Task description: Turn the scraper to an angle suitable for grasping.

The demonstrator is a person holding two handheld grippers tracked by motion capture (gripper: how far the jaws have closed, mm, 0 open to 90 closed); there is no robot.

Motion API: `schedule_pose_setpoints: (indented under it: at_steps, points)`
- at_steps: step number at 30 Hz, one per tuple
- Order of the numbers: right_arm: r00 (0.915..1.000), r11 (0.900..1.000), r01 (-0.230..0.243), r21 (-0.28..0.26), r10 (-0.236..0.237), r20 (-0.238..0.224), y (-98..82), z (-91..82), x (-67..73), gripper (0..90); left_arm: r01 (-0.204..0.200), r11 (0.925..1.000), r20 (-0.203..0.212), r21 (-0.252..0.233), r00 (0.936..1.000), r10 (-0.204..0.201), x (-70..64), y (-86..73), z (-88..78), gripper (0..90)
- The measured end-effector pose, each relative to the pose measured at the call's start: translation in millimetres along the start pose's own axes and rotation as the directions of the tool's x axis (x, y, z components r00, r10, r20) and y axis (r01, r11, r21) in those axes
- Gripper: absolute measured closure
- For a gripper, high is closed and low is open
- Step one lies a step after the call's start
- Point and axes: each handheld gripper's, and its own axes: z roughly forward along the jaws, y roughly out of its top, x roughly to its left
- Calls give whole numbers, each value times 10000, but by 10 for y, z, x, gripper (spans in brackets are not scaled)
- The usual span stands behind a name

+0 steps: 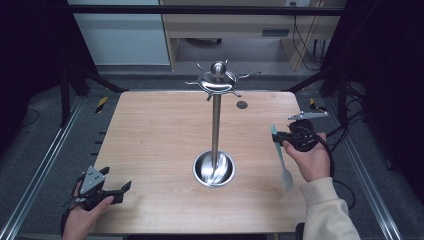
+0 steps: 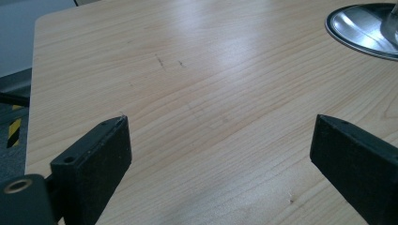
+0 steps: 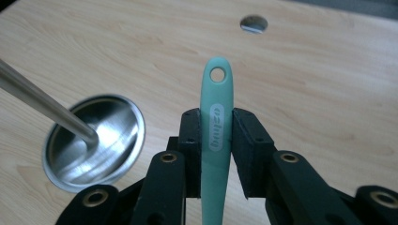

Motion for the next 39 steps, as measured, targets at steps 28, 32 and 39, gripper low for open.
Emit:
schedule_pose_setpoints:
  at_steps: [28,32,39]
  points:
    - [9930,9725,524,-2270,-749,-916,607,-435,244,741,106,9988,-628,-474,9979,-135,62,-32,-75,54]
    - [9933,9636,359,-2647,-634,-962,723,-521,205,741,46,9996,-701,-295,9975,-67,65,-48,-46,54]
    - [9871,9423,394,-3325,-884,-1336,886,-626,262,741,151,9998,-810,-97,9966,-158,107,-82,-19,55]
